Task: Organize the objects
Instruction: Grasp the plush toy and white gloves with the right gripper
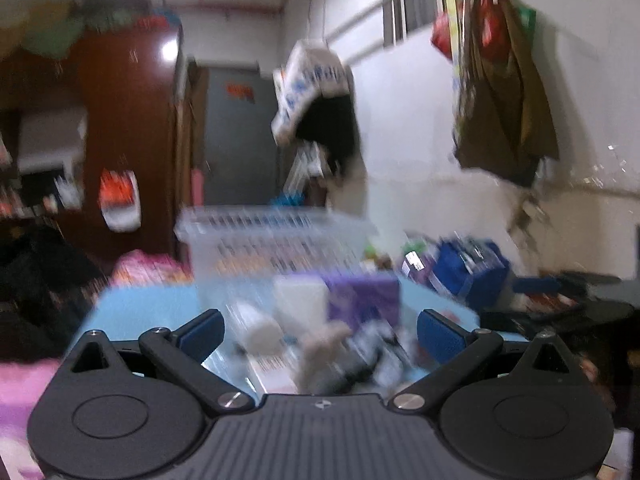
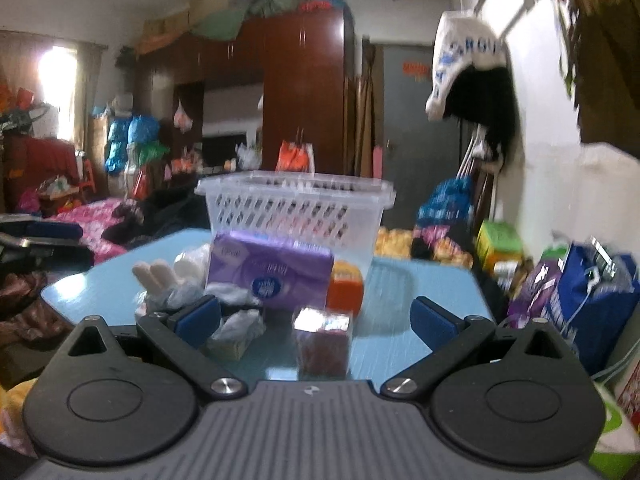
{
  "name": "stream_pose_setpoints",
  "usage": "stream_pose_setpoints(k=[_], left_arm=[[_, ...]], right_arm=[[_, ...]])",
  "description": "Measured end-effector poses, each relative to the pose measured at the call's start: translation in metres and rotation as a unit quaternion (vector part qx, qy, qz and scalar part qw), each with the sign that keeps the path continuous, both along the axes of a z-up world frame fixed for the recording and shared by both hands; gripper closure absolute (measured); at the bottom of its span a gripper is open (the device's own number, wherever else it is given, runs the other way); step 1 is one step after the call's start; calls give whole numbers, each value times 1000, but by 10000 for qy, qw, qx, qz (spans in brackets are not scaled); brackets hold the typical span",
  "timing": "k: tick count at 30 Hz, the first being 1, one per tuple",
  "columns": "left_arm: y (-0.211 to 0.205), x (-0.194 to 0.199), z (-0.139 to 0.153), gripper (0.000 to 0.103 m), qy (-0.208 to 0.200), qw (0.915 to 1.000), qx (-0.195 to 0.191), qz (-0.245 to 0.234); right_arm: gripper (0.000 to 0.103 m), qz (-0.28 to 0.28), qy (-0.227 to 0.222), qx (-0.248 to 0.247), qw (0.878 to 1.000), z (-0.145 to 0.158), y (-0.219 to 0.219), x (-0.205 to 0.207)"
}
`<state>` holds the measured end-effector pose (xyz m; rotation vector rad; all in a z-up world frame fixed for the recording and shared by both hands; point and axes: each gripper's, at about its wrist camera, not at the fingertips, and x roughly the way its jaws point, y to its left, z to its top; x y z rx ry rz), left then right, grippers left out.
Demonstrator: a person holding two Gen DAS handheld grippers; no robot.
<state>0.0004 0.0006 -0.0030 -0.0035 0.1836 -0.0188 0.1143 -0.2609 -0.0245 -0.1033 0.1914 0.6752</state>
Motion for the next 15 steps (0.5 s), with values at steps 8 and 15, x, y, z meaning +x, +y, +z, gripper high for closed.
stream_pose_setpoints(k=[8,15], left_arm=[[18,16,-10,0,74,9997,-171,-179],[21,15,-16,0,-16,9998,-100,-168]], right_arm=[[0,702,-337,473,9958,-18,6,-8],[0,984,-85,511,9938,-27,14,-9]])
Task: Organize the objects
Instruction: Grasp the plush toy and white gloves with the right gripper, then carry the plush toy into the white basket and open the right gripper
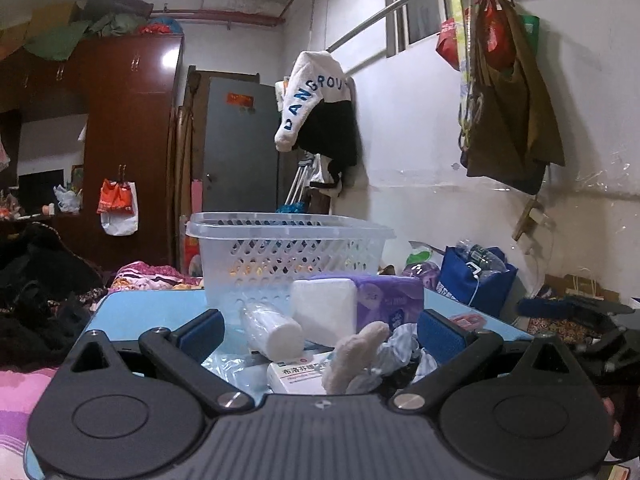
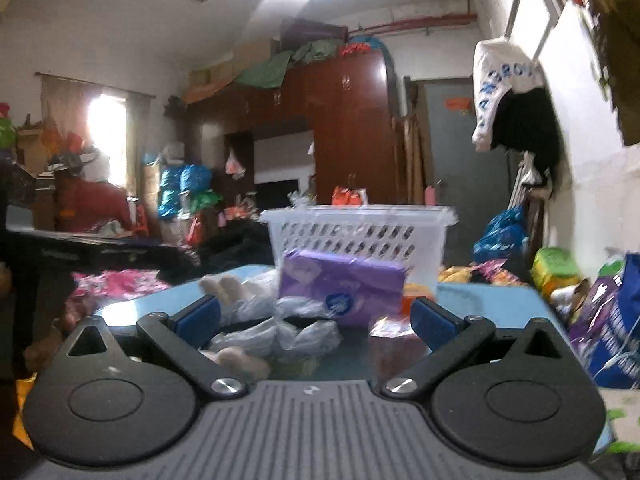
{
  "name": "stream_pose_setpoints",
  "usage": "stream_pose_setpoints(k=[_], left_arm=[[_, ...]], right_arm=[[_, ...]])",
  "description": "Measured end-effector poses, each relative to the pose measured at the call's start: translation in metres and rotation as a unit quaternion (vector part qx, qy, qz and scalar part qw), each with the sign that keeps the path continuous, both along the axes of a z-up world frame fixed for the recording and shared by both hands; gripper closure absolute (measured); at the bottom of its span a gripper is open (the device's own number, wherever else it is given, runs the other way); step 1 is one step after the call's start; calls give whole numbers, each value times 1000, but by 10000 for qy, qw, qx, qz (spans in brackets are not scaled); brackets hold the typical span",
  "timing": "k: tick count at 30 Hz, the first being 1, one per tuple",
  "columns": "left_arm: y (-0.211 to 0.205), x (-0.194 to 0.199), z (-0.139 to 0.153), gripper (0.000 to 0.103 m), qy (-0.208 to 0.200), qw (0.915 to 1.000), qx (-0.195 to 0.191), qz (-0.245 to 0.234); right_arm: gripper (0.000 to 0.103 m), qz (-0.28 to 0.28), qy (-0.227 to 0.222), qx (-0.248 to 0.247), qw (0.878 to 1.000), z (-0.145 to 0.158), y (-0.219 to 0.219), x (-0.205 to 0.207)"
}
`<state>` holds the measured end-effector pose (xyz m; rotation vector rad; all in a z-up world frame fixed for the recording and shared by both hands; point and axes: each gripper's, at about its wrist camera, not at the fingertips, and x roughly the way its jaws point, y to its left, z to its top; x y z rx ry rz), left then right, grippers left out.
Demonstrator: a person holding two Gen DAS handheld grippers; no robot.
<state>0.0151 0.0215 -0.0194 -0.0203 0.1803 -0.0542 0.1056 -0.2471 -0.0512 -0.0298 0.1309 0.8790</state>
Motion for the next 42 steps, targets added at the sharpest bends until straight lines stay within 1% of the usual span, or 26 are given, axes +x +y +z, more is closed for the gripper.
stream_pose_setpoints(k=[4,6,7,10,11,12,13,16,17,18,20,22,23,24,26,28,30,33,35,38,42], left_arm=[[1,2,-7,2,-46,9999,61,-123],[2,6,-12,13,26,9999,0,-159],[2,9,-14,15,74,9998,-46,-202],[0,16,-20,16,198,9993,-8,-302],[0,17,-22,18,201,9993,6,-303],[-1,18,-23,22,212,9992,9,-329],[-1,20,-24,23,224,9991,0,-370],[2,23,-28,29,287,9984,-55,-485],[2,25,-29,34,297,9982,-51,-528],[2,26,-30,41,291,9980,-55,-558],[2,30,-31,49,321,9974,-45,-643],[0,33,-33,54,358,9967,-35,-721],[-1,35,-33,60,374,9965,-42,-752],[-2,36,-34,61,388,9961,-55,-794],[-3,37,-35,62,380,9959,-28,-817],[-2,37,-35,69,348,9961,-29,-809],[2,37,-35,76,365,9955,-139,-859],[5,37,-35,80,370,9950,-204,-905],[4,35,-35,81,333,9949,-205,-929],[3,30,-35,81,268,9952,-171,-928],[4,23,-31,82,148,9954,-223,-923]], right_arm=[[0,165,-193,-270,9993,-16,13,-13],[1,186,-229,-356,9989,-22,21,-15],[2,200,-216,-413,9987,-26,25,-15],[12,258,-125,-466,9985,-33,31,-17],[13,263,-89,-473,9985,-35,32,-18],[17,269,-54,-489,9984,-37,33,-18],[21,315,-32,-509,9982,-39,35,-18],[27,387,0,-490,9980,-42,34,-20],[29,399,-41,-471,9981,-42,33,-22],[32,399,-78,-478,9980,-42,34,-23],[37,439,-113,-490,9978,-42,35,-25],[42,477,-118,-497,9976,-43,37,-26],[44,476,-123,-504,9975,-44,37,-27],[48,471,-134,-539,9973,-44,40,-25],[51,434,-139,-585,9972,-45,44,-24],[61,392,-104,-599,9974,-45,43,-21],[62,392,-59,-575,9976,-44,40,-20],[65,392,-62,-587,9975,-42,37,-21],[66,374,-144,-624,9972,-40,35,-23],[67,363,-240,-633,9970,-37,35,-24],[68,361,-356,-581,9970,-29,31,-24]])
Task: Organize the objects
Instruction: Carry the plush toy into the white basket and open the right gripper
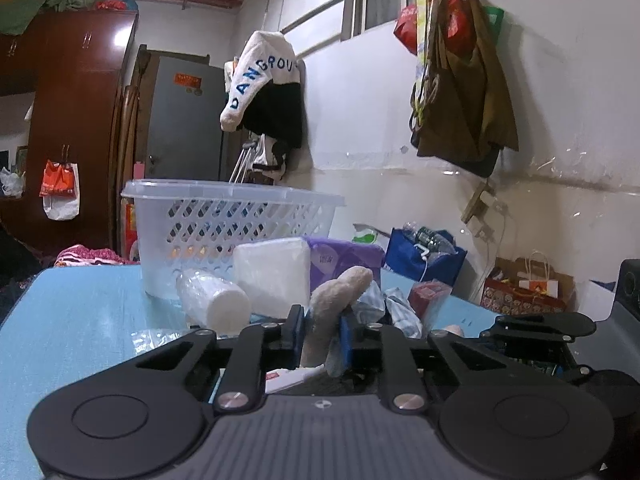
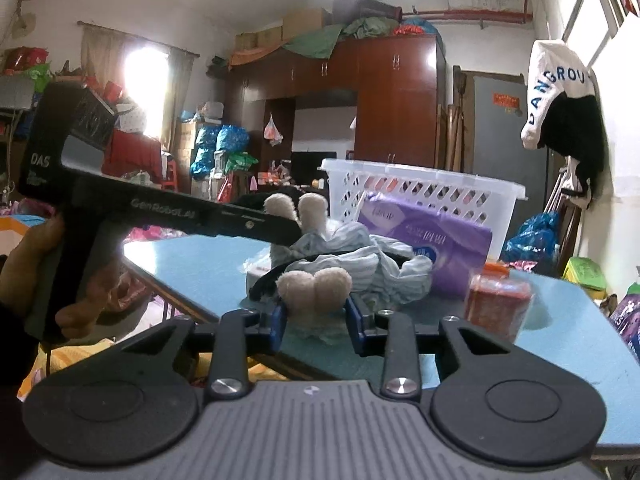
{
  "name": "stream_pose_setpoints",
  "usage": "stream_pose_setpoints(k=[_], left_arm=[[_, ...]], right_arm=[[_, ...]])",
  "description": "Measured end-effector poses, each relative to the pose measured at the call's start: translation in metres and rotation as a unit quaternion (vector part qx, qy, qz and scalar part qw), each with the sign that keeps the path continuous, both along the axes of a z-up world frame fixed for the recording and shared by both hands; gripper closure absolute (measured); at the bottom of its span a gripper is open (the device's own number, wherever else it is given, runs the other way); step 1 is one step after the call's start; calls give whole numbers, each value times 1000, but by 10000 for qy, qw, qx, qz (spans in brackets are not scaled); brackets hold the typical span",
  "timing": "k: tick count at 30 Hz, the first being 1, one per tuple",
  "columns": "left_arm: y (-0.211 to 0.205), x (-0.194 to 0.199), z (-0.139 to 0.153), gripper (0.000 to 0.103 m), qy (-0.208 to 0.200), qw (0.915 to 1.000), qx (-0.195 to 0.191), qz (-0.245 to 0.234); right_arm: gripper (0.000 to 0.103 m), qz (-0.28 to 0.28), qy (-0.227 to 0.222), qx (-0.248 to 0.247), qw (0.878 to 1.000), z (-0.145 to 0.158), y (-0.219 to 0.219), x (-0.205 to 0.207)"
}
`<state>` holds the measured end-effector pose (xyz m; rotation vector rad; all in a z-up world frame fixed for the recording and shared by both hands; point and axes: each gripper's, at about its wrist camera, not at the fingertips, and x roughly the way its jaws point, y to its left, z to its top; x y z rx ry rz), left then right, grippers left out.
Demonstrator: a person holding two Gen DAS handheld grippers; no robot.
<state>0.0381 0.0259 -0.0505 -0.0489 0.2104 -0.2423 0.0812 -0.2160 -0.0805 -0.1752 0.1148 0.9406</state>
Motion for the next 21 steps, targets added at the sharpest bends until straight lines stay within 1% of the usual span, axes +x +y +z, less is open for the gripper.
stream_pose_setpoints(k=[6,12,14,17,21], left_arm=[[-6,-7,10,82,-233,9997,16,-14],[-5,-11,22,82,-469,9989,-34,-28],[-5,-9,27,82,-531,9986,-55,-10],[-4,-2,37,82,-637,9979,-71,13],[-1,10,54,82,-781,9969,21,92]], right_arm=[[69,-19,-236,10,9997,9,-1,-3],[70,72,-418,105,9990,28,-5,2],[70,178,-363,129,9991,36,-5,9],[70,184,-484,121,9986,46,-1,18],[70,254,-556,53,9981,56,7,32]])
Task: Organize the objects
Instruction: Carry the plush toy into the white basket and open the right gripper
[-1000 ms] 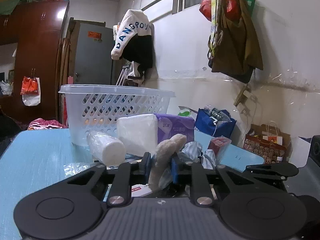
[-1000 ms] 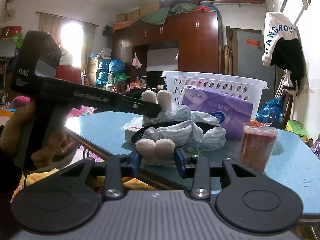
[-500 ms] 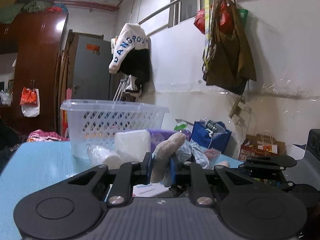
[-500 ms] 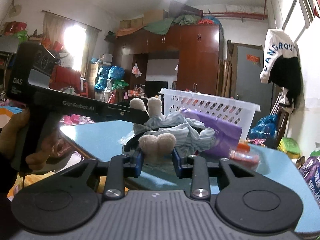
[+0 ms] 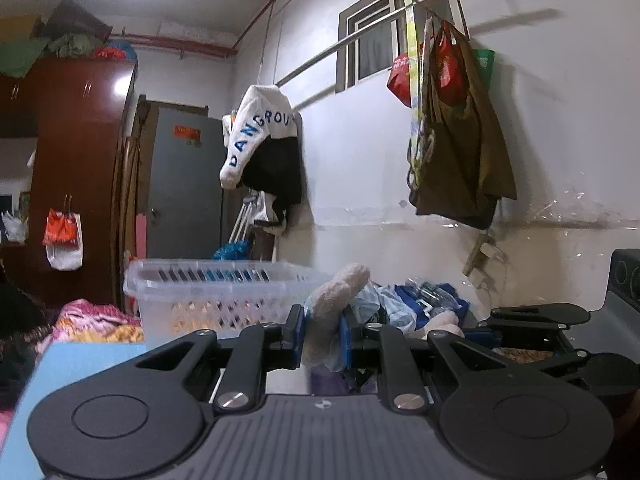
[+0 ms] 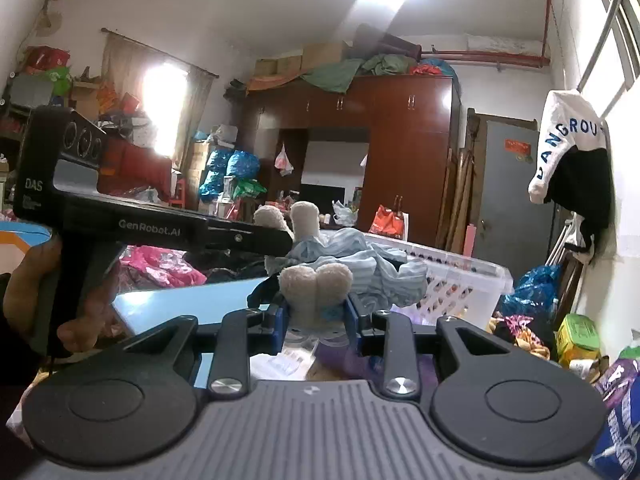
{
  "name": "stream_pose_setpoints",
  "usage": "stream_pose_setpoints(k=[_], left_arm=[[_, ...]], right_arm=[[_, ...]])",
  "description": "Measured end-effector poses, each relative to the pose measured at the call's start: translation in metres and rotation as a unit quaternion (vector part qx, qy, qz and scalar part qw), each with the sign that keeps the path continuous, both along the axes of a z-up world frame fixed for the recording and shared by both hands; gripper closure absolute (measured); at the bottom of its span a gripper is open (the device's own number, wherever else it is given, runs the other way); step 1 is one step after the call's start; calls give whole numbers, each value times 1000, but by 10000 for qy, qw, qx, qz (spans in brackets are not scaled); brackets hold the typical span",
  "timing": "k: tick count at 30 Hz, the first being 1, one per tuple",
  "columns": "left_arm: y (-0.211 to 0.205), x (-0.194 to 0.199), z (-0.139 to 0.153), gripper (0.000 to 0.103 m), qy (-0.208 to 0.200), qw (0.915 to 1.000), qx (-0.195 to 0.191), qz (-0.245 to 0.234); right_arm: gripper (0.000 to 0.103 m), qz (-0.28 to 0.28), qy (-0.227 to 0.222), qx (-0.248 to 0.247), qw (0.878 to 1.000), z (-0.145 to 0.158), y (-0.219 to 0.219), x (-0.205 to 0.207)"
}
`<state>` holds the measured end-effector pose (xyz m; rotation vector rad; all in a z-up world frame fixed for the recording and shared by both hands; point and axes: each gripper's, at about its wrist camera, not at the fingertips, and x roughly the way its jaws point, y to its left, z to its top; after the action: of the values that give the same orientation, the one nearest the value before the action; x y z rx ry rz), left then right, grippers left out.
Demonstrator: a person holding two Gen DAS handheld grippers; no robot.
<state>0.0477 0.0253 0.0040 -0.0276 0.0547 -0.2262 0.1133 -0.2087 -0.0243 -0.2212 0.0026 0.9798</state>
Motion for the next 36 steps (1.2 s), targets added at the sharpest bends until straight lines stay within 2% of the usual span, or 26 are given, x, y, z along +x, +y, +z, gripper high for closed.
stream_pose_setpoints(k=[8,15,20,28,36], left_arm=[[12,51,46,82,-165,9997,108,168],[28,109,75,82,-147,9996,218,144],[43,149,72,82,72,9996,153,204],[55,198,58,82,489,9982,125,322],[57,221,49,82,813,9952,214,509]], right_arm=[[70,19,-318,-195,9993,38,29,49],[70,-75,-391,-389,9984,47,54,89],[70,-126,-229,-526,9983,42,67,118],[70,-221,-43,-828,9963,26,76,139],[70,-236,144,-977,9948,27,78,147]])
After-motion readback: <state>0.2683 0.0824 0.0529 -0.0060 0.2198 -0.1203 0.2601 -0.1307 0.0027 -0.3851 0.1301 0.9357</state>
